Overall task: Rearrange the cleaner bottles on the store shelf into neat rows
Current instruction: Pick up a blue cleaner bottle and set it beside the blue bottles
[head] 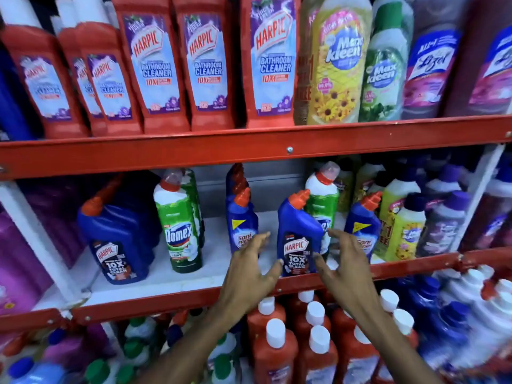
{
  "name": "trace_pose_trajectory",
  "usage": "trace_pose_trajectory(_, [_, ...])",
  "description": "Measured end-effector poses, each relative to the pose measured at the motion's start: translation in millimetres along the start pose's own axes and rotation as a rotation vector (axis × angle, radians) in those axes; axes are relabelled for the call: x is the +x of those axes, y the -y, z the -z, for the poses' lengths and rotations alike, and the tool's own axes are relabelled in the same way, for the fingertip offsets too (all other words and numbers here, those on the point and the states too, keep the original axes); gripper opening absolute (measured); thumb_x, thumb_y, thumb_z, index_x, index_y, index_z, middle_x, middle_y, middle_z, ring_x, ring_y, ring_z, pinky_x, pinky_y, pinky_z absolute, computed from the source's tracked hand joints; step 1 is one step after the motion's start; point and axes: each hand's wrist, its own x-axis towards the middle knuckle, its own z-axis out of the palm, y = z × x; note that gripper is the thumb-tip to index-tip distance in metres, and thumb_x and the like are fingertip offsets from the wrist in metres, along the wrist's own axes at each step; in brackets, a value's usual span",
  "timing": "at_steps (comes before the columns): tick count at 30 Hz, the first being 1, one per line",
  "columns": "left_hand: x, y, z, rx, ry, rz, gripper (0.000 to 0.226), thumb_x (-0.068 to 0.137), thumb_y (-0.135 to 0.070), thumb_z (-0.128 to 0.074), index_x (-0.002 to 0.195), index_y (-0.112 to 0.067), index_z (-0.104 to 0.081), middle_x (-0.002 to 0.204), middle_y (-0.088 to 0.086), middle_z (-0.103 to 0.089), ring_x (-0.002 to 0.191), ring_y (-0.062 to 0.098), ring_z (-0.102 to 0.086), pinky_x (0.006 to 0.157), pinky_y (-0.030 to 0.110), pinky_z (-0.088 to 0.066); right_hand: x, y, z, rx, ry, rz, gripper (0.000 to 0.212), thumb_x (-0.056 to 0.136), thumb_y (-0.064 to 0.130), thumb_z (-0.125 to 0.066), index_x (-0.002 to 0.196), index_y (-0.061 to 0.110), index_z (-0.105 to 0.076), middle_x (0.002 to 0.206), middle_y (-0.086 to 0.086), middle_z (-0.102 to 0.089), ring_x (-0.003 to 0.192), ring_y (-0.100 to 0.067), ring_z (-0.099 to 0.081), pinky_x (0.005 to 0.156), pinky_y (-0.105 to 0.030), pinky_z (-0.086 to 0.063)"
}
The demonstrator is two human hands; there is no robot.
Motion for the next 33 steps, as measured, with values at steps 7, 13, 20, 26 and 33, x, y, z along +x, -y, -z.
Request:
trace_pose_trajectory(7, [24,6,-37,-0.284,0.052,0.153,0.044,0.085,-0.013,-0.078,0.125,-0.018,-0.061,0.118,0.003,-0.076,0.108,0.018,-0.074,0.097,0.043,-0.061,10,-10,-9,0.194,0.143,-0.141,0.032,0.089,0.008,-0.07,0.12,0.015,-0.066,0.099,0.005,-0.076,0.081,0.02,-0.066,0.074,-0.007,-0.054])
trace_pose_trajectory(13, [4,19,-25,-0.384,-0.108,0.112,0.057,0.086,-0.001,-0.075,0.119,-0.045,-0.059,0.111,-0.018,-0.076,0.105,0.005,-0.074,0.093,0.027,-0.061,1,11,-17,0.268,0.118,-0.104,0.033,0.087,0.011,-0.075,0.116,0.022,-0.065,0.103,0.005,-0.077,0.088,0.018,-0.067,0.075,-0.001,-0.048])
trace_pose_trajectory(20, [-28,48,60,-0.354,-0.349,0.046,0.058,0.089,-0.004,-0.074,0.127,-0.043,-0.057,0.116,-0.015,-0.075,0.107,0.0,-0.072,0.092,0.021,-0.058,-4,87,-66,0.381,0.144,0.024,0.036,0.086,0.018,-0.076,0.12,0.023,-0.066,0.111,0.003,-0.076,0.091,-0.002,-0.073,0.084,-0.024,-0.059])
trace_pose_trajectory(26, [-58,98,141,-0.299,-0.473,0.042,0.053,0.09,-0.01,-0.072,0.131,-0.036,-0.049,0.125,-0.002,-0.074,0.116,0.015,-0.071,0.096,0.031,-0.057,-21,162,-135,0.509,0.248,0.071,0.037,0.087,0.029,-0.073,0.122,0.027,-0.064,0.116,0.005,-0.073,0.1,-0.008,-0.072,0.088,-0.03,-0.058])
trace_pose_trajectory(33, [-75,161,201,-0.139,-0.53,0.119,0.059,0.092,-0.015,-0.07,0.12,-0.059,-0.043,0.116,-0.008,-0.074,0.104,0.006,-0.074,0.089,0.028,-0.059,-37,222,-214,0.518,0.337,0.082,0.034,0.088,0.026,-0.072,0.121,0.021,-0.064,0.114,0.002,-0.073,0.097,-0.009,-0.071,0.089,-0.032,-0.059])
